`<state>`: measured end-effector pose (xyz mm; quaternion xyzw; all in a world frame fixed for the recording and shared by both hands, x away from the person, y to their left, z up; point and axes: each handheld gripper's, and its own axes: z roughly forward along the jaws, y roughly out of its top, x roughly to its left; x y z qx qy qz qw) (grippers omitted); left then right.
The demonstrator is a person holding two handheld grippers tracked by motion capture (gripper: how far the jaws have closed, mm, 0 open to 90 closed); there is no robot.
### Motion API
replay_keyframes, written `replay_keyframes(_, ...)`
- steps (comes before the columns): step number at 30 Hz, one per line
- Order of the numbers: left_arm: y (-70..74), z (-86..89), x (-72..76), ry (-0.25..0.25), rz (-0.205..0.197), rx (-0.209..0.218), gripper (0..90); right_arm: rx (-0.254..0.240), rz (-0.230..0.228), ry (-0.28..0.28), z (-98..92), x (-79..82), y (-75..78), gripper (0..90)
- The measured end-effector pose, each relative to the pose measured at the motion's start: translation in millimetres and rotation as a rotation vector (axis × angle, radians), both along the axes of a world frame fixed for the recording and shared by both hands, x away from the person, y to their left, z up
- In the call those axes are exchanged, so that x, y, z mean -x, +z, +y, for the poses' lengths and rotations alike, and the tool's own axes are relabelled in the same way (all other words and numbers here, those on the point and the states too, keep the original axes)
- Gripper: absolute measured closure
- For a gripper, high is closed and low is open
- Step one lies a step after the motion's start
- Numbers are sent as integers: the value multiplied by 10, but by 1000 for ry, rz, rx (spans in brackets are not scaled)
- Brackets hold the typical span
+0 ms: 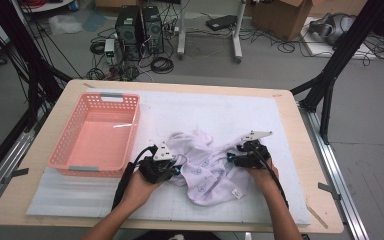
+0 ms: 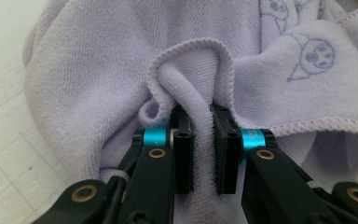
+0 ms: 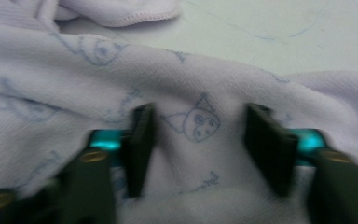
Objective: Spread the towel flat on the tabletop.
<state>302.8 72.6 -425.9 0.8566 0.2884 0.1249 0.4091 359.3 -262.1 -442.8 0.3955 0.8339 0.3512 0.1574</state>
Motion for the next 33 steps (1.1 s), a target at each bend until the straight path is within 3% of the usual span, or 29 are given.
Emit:
replay_keyframes(1,-1,12,0,0,3,4,804,13,1,17,-8,26,19,809)
replay_keyframes(3,-1,26,6,-5,11,9,804,35,0,39,-14,89,31,871)
replay_keyframes(8,-28,55,81,-10,20,-1,801,90,47,72,-188,301,113,880)
replay_keyframes(13,-28,85,120,-4,26,6,779,98,70,77,-518,684,187,880)
replay_keyframes(14,-14,87,127,1,18,10,746,95,66,87,-559,773,202,879)
replay_keyframes(17,85,89,122,36,-36,45,540,73,61,110,-626,989,248,872)
replay_keyframes(19,215,104,100,61,-83,82,452,39,34,123,-642,1049,297,789)
replay_keyframes(21,358,116,70,75,-121,134,433,-34,-3,106,-645,1030,375,595)
replay_keyframes(23,488,79,7,73,-145,169,428,-100,-57,92,-615,979,458,533)
replay_keyframes(25,543,-3,-71,57,-148,172,428,-132,-101,106,-517,872,525,498)
replay_keyframes(28,522,-225,-204,20,-112,147,426,-86,-127,100,-334,702,540,493)
replay_keyframes(30,459,-382,-257,-9,-91,104,428,-54,-127,70,-236,567,497,497)
replay_keyframes(33,325,-584,-293,-49,-74,28,432,-43,-106,-9,-198,415,372,501)
